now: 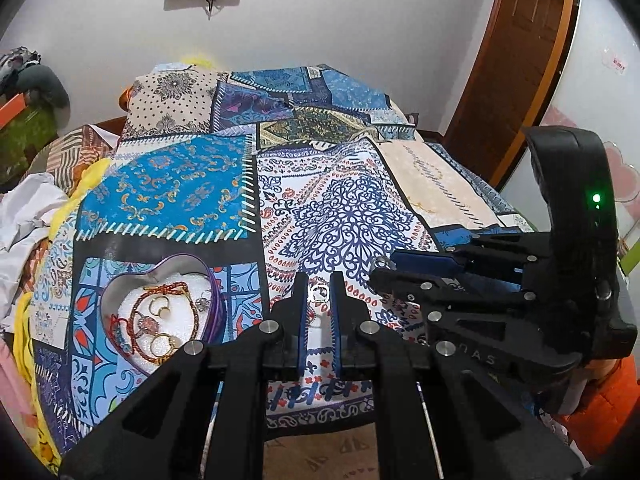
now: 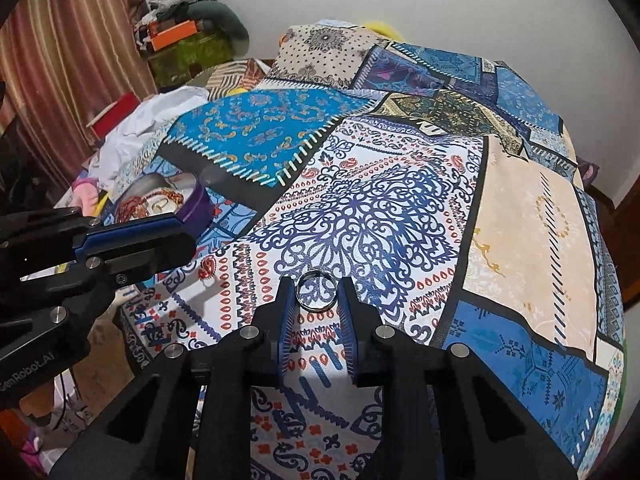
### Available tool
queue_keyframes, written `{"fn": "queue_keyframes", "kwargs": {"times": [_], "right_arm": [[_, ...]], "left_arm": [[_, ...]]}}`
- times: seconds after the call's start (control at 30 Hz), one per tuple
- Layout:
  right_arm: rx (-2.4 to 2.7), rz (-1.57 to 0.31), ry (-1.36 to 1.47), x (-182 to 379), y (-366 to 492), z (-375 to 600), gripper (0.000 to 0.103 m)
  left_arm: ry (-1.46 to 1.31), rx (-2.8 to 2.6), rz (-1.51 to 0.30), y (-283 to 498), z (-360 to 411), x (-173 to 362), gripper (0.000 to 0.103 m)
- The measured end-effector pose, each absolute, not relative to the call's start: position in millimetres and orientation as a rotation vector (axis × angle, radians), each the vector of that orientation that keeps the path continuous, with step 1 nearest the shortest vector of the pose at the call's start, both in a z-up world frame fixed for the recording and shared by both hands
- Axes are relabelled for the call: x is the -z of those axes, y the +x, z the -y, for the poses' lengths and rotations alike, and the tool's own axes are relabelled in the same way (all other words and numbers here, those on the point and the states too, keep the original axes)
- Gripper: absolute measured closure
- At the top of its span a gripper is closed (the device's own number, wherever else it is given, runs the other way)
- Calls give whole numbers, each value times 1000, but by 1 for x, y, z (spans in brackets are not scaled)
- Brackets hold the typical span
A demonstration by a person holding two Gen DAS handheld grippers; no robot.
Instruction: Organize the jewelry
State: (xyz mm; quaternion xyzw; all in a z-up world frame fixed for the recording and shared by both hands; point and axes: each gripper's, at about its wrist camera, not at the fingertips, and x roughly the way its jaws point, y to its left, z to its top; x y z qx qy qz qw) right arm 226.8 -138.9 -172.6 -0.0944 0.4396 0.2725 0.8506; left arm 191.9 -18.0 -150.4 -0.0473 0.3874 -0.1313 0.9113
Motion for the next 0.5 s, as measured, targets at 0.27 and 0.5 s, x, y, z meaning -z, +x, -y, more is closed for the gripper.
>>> {"fn": "queue_keyframes", "kwargs": {"times": [0.27,0.5], "right_arm": [[-557,-862,-163,148,219,139,83],[-564,-771,-132,115,209,133,83]], "left_arm": [[-101,243,-745,178,4,130,95],[-102,202,-686,167,-16,111,95]]}}
